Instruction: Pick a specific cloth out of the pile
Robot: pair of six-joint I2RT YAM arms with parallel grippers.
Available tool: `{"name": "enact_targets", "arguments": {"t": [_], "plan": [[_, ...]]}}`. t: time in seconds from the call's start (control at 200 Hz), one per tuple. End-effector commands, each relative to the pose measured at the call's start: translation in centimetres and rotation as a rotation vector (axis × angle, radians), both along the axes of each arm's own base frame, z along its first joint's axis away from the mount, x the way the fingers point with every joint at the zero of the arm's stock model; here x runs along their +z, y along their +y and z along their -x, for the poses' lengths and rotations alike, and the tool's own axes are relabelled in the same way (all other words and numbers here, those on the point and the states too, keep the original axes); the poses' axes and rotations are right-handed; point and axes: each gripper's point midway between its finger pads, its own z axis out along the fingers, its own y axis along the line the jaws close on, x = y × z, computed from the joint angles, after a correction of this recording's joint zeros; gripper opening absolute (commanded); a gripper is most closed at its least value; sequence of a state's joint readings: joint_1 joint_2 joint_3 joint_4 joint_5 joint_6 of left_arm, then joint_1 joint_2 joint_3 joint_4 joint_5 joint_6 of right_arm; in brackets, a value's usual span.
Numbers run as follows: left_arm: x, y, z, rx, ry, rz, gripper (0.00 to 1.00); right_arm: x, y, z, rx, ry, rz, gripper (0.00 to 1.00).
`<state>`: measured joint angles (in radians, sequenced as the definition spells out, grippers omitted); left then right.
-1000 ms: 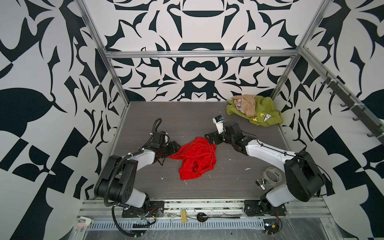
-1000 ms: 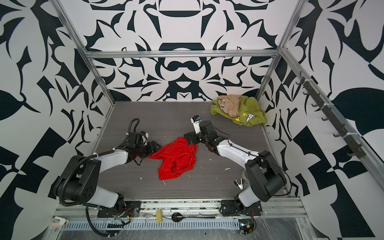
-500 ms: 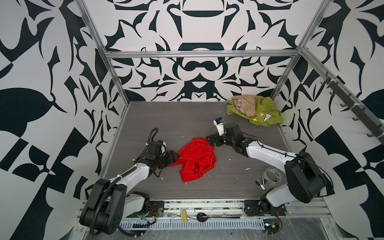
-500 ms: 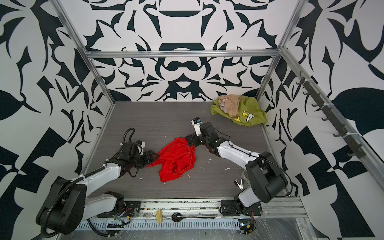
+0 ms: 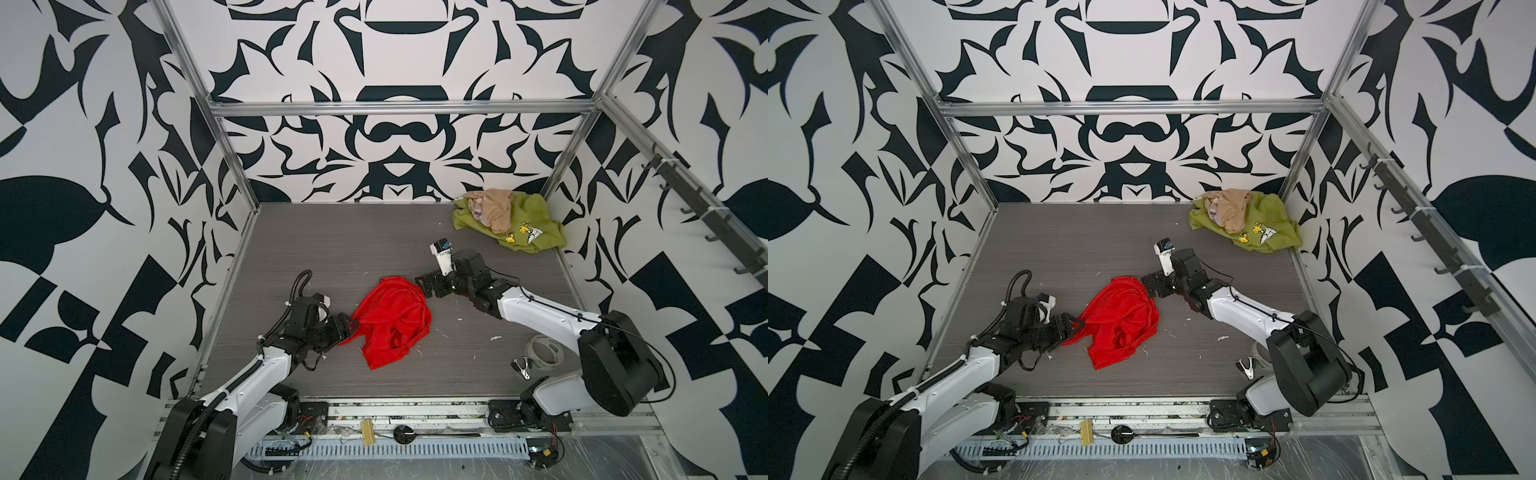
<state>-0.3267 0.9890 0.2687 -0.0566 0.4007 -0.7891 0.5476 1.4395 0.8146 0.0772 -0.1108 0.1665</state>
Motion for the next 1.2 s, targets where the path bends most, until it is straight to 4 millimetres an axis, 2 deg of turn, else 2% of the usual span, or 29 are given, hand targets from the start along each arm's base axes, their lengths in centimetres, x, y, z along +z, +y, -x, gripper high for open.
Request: {"name": "enact_targets", "arguments": {"t": [0.0, 0.195, 0.285, 0.41, 0.49, 0.65, 0.86, 0.995, 1.195], "plan": [[-0.1, -0.6, 1.5, -0.035, 0.054, 0.035, 0.73, 2.2, 0.2, -0.3, -0.007, -0.053, -0.029, 0.99], [0.7, -1.5, 2.3, -0.085, 0.049, 0.064, 0.73, 2.5, 0.6, -0.4, 0.001, -0.050, -0.044, 0.99], [1.7, -1.2, 2.1, -0.090, 0.010, 0.045, 0.73, 2.3, 0.3, -0.1, -0.002, -0.046, -0.045, 0.99], [3.9, 0.2, 0.3, -0.042, -0.124, -0.041, 0.74, 2.1, 0.1, 0.6, 0.000, -0.040, -0.048, 0.99], [4.4, 1.4, -0.9, 0.002, -0.164, -0.115, 0.77, 2.1, -0.2, 0.9, -0.004, -0.037, -0.049, 0.99], [2.0, 2.3, -1.6, 0.023, -0.081, -0.178, 0.80, 2.3, -0.7, 1.4, -0.010, -0.043, -0.047, 0.99], [0.5, 2.6, -2.2, -0.009, -0.056, -0.244, 0.82, 2.4, -1.0, 1.8, -0.014, -0.048, -0.046, 0.99], [-0.5, 1.7, -1.2, -0.052, 0.013, -0.200, 0.83, 2.3, -1.1, 1.9, -0.015, -0.047, -0.044, 0.99], [-1.4, -0.3, 1.8, -0.108, 0.087, -0.111, 0.82, 2.3, -1.1, 1.7, -0.016, -0.054, -0.036, 0.99]]}}
